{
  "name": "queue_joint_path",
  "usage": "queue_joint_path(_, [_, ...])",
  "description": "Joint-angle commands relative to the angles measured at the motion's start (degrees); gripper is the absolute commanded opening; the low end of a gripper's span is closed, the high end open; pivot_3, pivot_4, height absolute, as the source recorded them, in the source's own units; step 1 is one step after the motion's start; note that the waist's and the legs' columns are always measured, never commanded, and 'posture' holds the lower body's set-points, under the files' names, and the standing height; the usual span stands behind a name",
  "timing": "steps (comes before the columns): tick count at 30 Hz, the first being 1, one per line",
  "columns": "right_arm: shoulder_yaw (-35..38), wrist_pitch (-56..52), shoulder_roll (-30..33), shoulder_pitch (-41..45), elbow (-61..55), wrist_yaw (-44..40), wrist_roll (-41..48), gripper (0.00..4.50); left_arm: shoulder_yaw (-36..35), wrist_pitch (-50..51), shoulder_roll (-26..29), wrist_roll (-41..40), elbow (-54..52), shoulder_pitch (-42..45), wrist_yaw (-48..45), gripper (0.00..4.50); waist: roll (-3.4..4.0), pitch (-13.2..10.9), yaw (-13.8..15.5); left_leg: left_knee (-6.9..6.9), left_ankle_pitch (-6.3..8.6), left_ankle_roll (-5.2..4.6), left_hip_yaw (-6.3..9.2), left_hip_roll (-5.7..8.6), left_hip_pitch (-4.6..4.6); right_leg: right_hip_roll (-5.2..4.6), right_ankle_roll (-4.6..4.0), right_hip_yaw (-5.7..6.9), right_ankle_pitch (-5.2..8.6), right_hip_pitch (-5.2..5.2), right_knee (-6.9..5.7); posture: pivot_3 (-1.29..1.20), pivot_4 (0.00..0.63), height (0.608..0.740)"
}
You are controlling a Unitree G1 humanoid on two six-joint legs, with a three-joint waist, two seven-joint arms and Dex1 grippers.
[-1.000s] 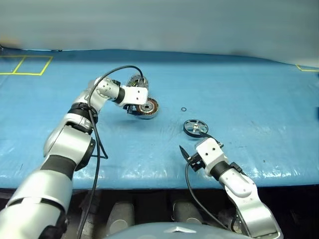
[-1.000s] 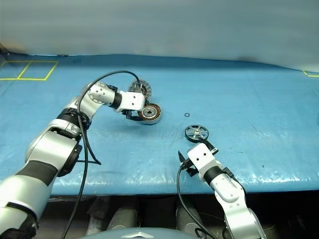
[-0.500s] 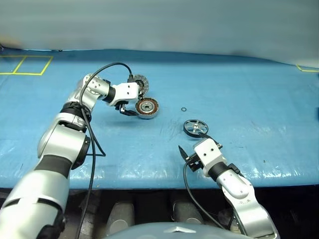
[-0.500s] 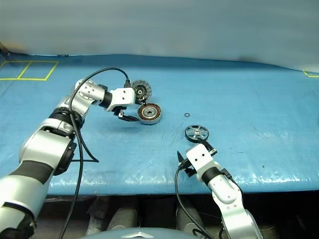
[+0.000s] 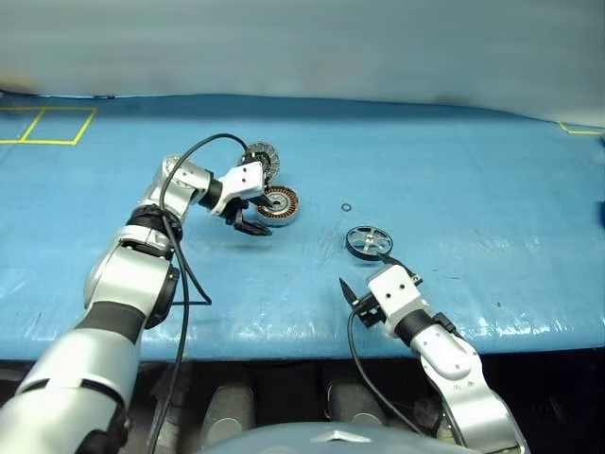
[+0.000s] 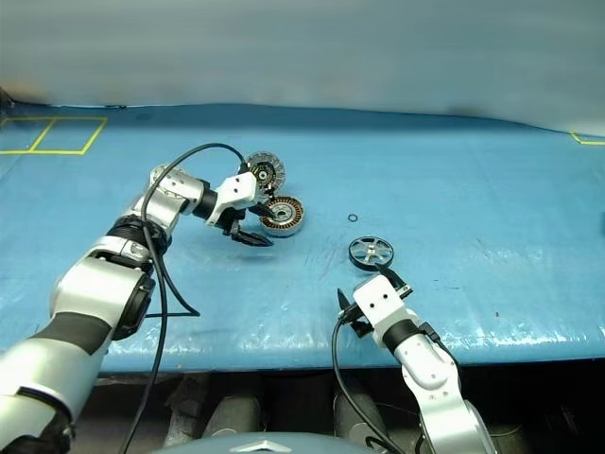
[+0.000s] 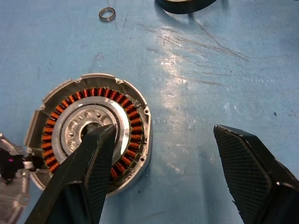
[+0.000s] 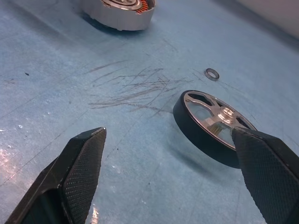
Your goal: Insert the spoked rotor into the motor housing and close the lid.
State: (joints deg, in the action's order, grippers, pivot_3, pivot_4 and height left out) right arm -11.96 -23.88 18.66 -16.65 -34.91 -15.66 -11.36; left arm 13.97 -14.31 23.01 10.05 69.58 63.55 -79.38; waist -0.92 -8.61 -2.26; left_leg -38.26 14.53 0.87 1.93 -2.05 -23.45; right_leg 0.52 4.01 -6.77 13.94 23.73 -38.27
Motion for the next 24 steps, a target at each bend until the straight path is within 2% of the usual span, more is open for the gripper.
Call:
queue_joint_path(1, [-0.38,1.23,-0.24,-0.18,-1.68,0.81,-0.95,4.5,-0.77,-0.63,0.41,-0.35,-2.04,0.24,1.01,3.56,0.0,0.0,0.05,-0.01,0.0,0.0,0.0,0.0,0.0,-0.01,0.0,0.0,0.0,-0.01,0.0,0.0,0.15,0.74])
queue_joint_path(8, [-0.1,1.3,-0.45,0.25,-1.4,1.0,-1.03,4.5,0.18,-3.19,-1.13,2.1,-1.14,1.32,10.27,3.56,0.0,0.0,0.14,-0.04,0.0,0.0,0.0,0.0,0.01,-0.01,0.0,0.0,0.0,-0.01,-0.03,0.0,0.15,0.74])
queue_joint_path(18, [-0.53,1.69,-1.17,-0.33,-1.01,1.72,-1.59,4.5,7.59,-7.4,-4.72,10.94,0.55,3.46,17.62,3.56,0.0,0.0,0.19,-0.04,0.0,0.0,0.0,0.01,0.0,-0.01,0.0,0.0,0.0,-0.01,-0.03,0.0,0.15,0.74])
queue_joint_path(21, [-0.44,1.66,-1.45,-0.85,-1.33,1.99,-1.89,4.5,8.27,-8.0,-5.76,12.17,1.33,4.35,20.89,3.56,0.0,0.0,0.14,-0.04,0.0,0.0,0.0,0.02,0.0,-0.01,0.01,-0.01,0.0,-0.01,-0.02,0.0,0.15,0.74])
queue_joint_path(24, [-0.17,1.71,-1.62,-1.59,-1.61,2.4,-2.02,4.5,8.0,-7.83,-5.99,12.13,2.02,5.46,20.35,3.56,0.0,0.0,0.1,-0.03,0.0,0.0,-0.01,0.01,0.0,0.0,0.01,-0.02,0.0,0.0,-0.03,0.0,0.15,0.74])
